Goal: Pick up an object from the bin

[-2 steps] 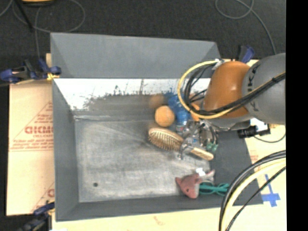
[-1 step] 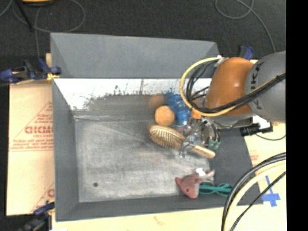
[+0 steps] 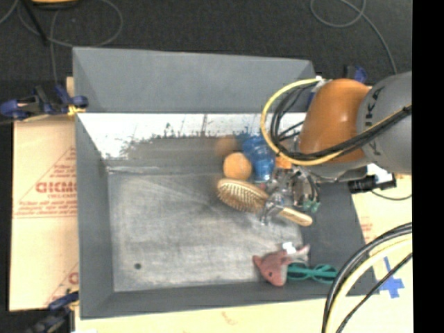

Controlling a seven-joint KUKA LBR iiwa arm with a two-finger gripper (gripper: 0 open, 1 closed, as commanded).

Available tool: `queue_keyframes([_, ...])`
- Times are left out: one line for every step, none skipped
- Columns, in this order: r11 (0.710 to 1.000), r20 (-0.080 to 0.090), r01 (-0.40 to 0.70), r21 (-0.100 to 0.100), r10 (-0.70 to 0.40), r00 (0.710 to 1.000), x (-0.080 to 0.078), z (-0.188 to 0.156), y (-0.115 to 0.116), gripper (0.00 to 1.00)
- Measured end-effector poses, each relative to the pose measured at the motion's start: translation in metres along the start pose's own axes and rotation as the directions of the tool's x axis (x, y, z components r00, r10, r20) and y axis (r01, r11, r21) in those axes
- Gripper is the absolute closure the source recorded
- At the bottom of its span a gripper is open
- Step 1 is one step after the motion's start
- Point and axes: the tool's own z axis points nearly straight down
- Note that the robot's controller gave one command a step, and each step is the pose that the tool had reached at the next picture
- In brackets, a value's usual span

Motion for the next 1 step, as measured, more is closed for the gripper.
queue_keyframes([1.0, 0.002, 0.001, 0.0, -0.001, 1.0, -0.0005, -0.0081, 0.0, 1.0])
